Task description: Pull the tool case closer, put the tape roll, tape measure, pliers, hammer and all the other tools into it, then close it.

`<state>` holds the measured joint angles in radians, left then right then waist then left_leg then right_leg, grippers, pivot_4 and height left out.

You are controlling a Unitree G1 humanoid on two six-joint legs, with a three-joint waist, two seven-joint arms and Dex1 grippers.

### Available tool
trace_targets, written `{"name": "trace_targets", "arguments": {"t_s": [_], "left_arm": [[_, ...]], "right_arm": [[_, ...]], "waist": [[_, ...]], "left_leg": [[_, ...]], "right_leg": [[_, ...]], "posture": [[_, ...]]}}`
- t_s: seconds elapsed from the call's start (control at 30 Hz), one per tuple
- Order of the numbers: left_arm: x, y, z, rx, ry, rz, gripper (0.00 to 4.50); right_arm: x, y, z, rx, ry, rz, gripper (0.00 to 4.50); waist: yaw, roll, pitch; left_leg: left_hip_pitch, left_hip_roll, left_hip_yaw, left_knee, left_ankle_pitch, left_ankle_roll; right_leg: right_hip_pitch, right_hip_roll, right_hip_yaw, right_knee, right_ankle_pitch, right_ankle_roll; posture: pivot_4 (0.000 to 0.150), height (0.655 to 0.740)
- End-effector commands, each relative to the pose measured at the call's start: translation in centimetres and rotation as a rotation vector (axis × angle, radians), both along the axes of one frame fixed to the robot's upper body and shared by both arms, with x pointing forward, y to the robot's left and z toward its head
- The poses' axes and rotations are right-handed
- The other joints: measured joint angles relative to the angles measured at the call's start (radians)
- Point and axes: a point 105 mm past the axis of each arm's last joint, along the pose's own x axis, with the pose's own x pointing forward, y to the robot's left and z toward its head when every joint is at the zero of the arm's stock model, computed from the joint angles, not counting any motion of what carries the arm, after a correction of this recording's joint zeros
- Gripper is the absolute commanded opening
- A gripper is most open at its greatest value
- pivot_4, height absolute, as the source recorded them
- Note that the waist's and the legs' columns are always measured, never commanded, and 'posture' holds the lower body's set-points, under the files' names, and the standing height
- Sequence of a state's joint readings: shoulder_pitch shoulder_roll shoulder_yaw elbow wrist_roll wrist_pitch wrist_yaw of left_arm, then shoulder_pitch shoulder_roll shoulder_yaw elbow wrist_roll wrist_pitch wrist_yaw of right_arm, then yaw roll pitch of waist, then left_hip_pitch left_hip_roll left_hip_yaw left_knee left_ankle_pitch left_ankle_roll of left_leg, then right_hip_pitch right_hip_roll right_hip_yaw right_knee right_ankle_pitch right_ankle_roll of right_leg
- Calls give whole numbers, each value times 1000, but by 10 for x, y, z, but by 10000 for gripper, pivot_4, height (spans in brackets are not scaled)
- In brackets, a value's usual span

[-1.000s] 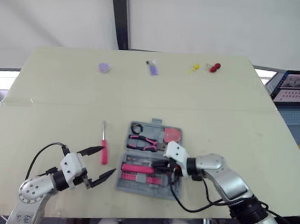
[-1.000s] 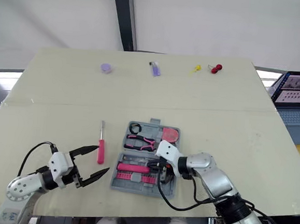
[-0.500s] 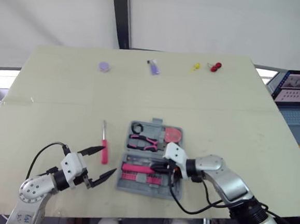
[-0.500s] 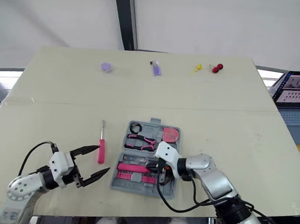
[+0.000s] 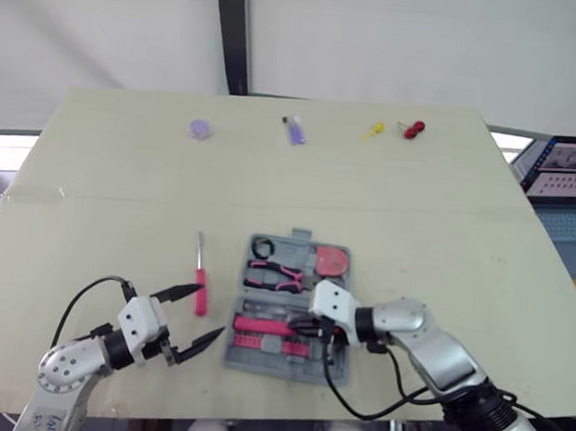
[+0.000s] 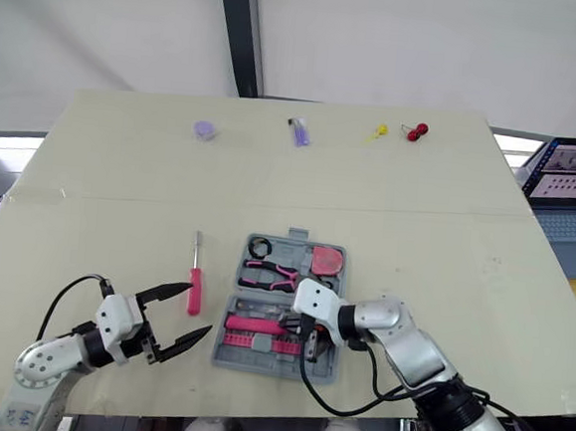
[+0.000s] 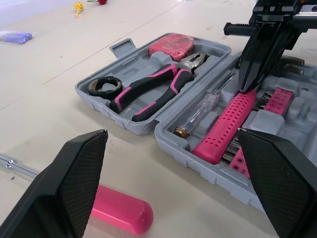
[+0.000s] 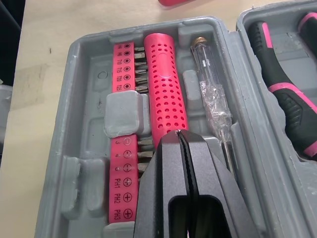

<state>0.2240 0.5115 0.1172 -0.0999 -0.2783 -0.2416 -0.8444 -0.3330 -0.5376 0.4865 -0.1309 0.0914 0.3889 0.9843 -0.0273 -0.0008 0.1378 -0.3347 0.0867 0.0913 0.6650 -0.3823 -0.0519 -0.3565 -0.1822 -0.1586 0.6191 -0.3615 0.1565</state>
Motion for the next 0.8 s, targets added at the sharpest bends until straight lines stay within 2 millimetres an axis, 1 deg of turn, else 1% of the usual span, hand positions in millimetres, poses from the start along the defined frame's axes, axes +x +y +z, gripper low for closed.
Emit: {"name": "trace_targets", "arguments": {"t_s": [0.03, 0.1, 0.2, 0.3, 0.4, 0.47, 0.53, 0.6, 0.63, 0.7, 0.73, 0.8], "left_arm": [[-2, -1, 3, 5, -18, -12, 45000], [-2, -1, 3, 5, -18, -12, 45000], [-2, -2, 3, 4, -18, -13, 45000], [-2, -2, 3, 4, -18, -13, 45000], [-1, -3, 3, 5, -18, -13, 45000], [-1, -3, 3, 5, -18, -13, 45000], [-1, -2, 3, 5, -18, -14, 45000], [-1, -1, 2, 9, -8, -15, 45000], [-1, -1, 0, 20, 5, -16, 45000], [0, -1, -1, 29, 28, -18, 45000], [1, -3, 0, 23, 51, -26, 45000], [2, -8, 3, 5, 84, -36, 45000]], "right_arm": [[-15, -18, -43, -170, 97, 9, 382], [-19, -20, -48, -194, 107, 28, 382], [-26, -29, -63, -292, 90, 75, 382], [-28, -35, -72, -347, 71, 100, 382], [-30, -36, -77, -367, 69, 111, 382], [-31, -31, -76, -336, 77, 103, 382], [-28, -22, -64, -244, 88, 73, 382], [-18, -16, -47, -152, 82, 29, 382], [-10, -13, -29, -73, 75, -5, 382], [0, -10, -4, 40, 70, -43, 382], [5, -10, 13, 111, 65, -65, 382], [11, -12, 34, 188, 62, -89, 382]], "waist": [[0, -1, -1], [0, -1, -1], [2, -3, -4], [2, -4, -8], [3, -7, -17], [3, -8, -19], [3, -9, -20], [2, -8, -20], [2, -8, -19], [3, -5, -17], [3, -2, -14], [4, 0, -8]], "left_leg": [[0, 0, 0, 0, 0, 0], [1, 0, 0, 0, 0, 0], [1, 0, 0, 0, 0, 0], [2, 0, 0, 0, 0, 0], [2, 0, 0, -1, 0, 0], [3, 0, 0, -1, 0, 0], [3, 0, -1, -1, 0, 0], [4, 0, -1, -2, 0, 0], [4, 0, -1, -2, 0, 0], [3, 0, -1, -2, 0, 0], [3, 0, -1, -1, 0, 0], [-1, 0, -1, 0, 0, 0]], "right_leg": [[0, 0, 0, 0, 0, 0], [1, 0, 0, 0, 0, 0], [1, 0, 0, 0, 0, 0], [2, 0, 0, 0, 0, 0], [3, 0, 0, -1, 0, 0], [3, 0, 0, -1, 0, 0], [4, 0, -1, -2, 0, 0], [6, 0, -1, -3, 0, 0], [5, 0, -1, -3, 0, 0], [5, 0, -1, -3, 0, 0], [4, 0, -1, -3, 0, 0], [2, 0, -1, -3, 0, 0]], "posture": [[1500, 7400], [1500, 7400], [1500, 7400], [1500, 7400], [1500, 7400], [1500, 7400], [1500, 7400], [1500, 7400], [1500, 7400], [1500, 7400], [1500, 7400], [1500, 7400]]}}
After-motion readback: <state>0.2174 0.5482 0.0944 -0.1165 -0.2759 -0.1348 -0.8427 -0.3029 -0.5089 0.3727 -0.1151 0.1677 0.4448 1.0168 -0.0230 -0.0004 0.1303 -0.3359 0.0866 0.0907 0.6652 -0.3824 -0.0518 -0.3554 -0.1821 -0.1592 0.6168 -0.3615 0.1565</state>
